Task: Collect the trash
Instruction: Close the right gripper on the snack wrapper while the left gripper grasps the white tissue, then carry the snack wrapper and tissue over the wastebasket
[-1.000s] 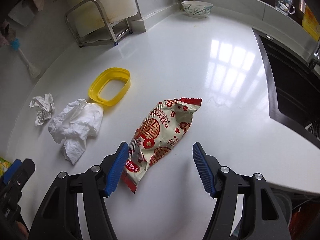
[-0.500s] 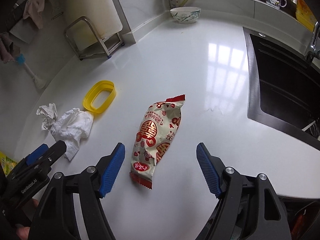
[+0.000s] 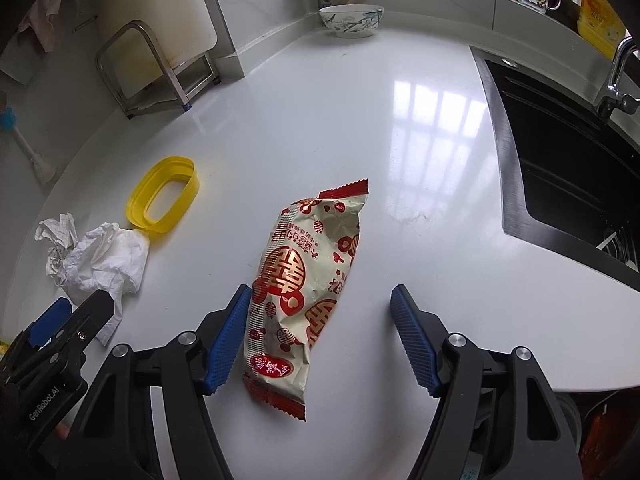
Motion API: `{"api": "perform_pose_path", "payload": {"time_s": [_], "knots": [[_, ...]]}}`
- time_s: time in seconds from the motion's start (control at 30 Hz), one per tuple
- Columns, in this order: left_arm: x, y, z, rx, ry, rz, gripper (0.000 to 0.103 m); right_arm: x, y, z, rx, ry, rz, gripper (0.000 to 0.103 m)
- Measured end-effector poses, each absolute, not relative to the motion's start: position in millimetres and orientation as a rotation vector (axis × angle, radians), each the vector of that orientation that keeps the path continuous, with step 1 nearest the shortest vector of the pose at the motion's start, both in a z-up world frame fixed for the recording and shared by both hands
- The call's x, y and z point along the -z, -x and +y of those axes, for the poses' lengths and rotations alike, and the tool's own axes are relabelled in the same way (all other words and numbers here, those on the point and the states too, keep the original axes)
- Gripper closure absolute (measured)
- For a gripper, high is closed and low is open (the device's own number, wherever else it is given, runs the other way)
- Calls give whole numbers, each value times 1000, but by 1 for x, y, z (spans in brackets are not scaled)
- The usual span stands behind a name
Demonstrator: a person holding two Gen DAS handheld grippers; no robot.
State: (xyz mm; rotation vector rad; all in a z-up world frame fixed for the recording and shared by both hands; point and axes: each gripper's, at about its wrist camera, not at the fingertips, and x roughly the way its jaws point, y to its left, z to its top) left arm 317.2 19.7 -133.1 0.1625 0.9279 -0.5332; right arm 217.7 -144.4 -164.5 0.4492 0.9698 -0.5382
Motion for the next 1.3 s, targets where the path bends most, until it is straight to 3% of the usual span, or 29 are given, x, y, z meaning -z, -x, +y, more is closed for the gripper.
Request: {"api": "perform_pose_path", "payload": {"time_s": [0.07,0.13,0.2,0.27,0.33,0.43,0.53,1.3], "knots": [[135,-319,17,527,-164,928,19,164,-219,-144,526,-430,970,62],[137,-322,15,519,-164,929,19,164,-220,-146,512,-421,971,71],[137,-325,13,514,-158,924,21,164,-220,-146,501,-424,967,71],[138,-326,10,517,-159,929,36,164,-219,-147,491,-427,963,71],[140,-326,6,520,-173,945,59,165,-218,-147,481,-429,962,71],[142,-322,7,526,-178,950,79,164,-218,-146,468,-434,961,71],[139,-318,11,529,-164,957,88,163,-217,-147,455,-437,959,71],[86,-242,50,421,-150,943,90,118,-158,-130,272,-406,930,72]]}}
